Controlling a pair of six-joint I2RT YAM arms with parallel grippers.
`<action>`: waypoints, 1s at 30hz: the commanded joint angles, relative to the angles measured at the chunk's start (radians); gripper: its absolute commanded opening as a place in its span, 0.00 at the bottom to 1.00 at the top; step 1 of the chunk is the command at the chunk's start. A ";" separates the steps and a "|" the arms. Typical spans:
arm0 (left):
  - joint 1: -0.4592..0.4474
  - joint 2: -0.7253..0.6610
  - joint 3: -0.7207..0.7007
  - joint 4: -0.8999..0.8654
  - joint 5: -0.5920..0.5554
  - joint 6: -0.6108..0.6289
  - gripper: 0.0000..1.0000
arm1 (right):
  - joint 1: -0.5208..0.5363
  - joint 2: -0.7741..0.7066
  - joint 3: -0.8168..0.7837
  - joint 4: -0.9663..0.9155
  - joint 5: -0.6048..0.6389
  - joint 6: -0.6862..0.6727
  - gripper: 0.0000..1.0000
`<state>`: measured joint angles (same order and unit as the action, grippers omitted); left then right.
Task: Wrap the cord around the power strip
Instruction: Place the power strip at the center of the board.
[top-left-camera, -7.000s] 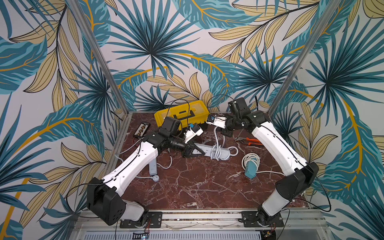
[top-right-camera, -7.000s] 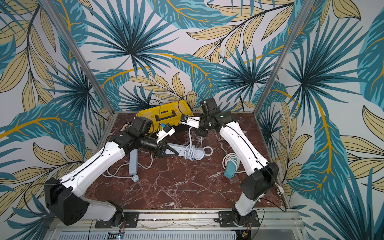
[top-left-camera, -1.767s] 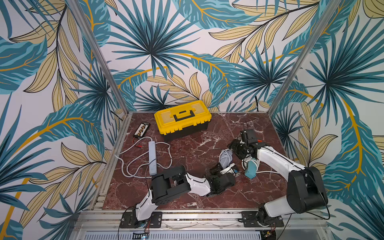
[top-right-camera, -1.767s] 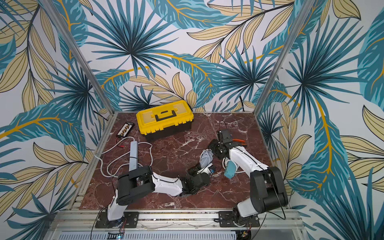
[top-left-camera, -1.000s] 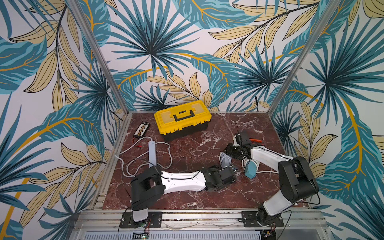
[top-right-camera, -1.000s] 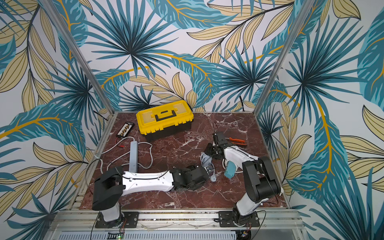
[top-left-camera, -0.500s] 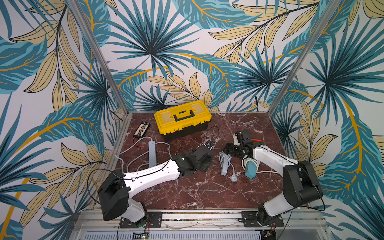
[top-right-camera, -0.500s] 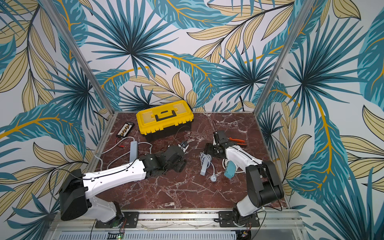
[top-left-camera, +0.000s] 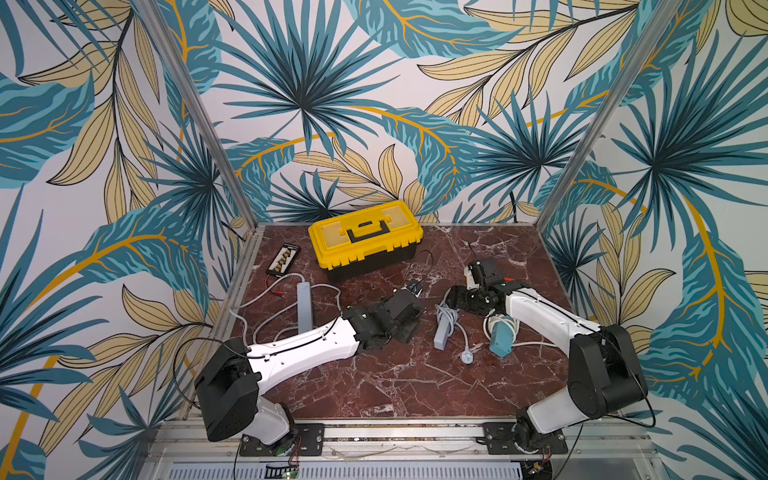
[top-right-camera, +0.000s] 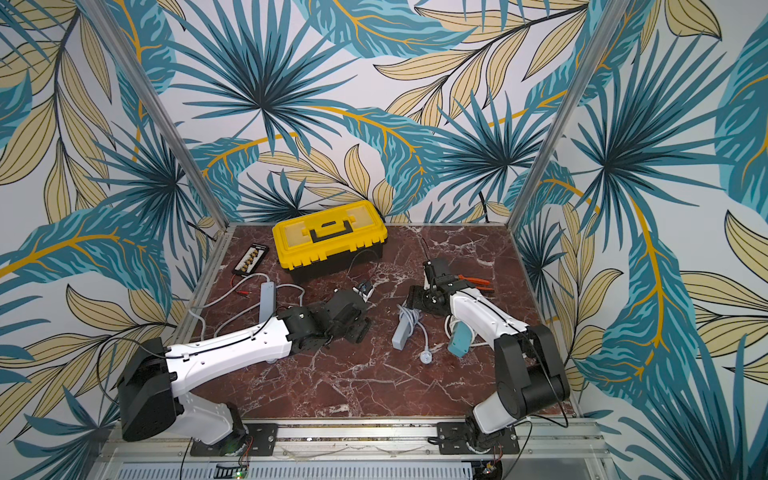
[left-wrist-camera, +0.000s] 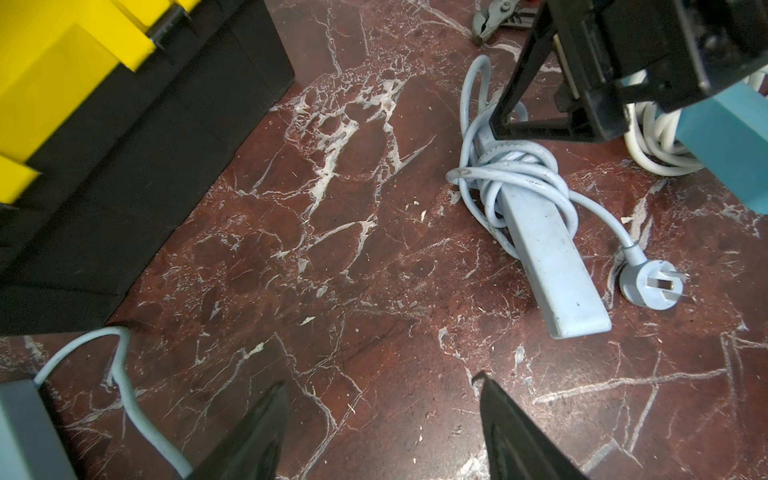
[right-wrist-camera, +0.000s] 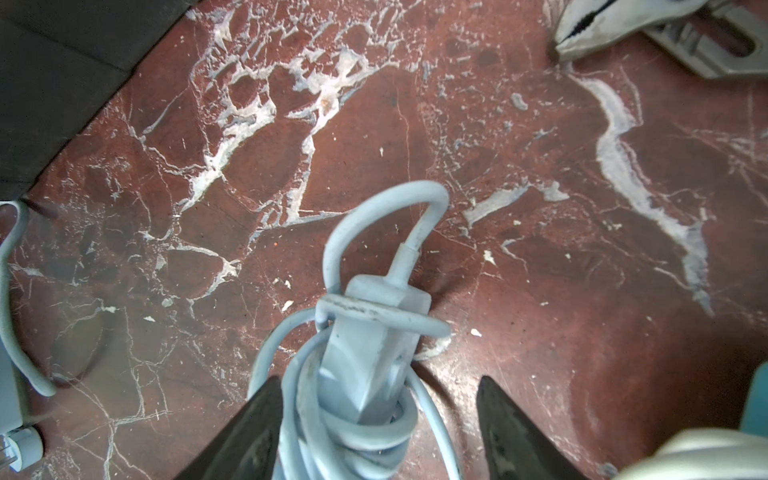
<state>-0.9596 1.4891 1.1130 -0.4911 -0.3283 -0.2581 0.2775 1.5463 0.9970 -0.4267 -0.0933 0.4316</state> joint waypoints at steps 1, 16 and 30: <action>0.018 -0.030 -0.021 -0.007 0.011 -0.014 0.73 | 0.012 0.009 0.024 -0.039 0.028 -0.022 0.73; 0.118 -0.080 -0.048 -0.064 0.018 -0.059 0.73 | 0.064 0.036 0.050 -0.106 0.106 0.008 0.74; 0.756 -0.213 -0.331 -0.139 0.109 -0.198 0.76 | 0.204 -0.109 0.186 -0.246 0.288 -0.042 0.76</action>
<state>-0.2729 1.2327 0.7929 -0.6140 -0.2554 -0.4530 0.4355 1.4322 1.1751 -0.6300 0.1535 0.4034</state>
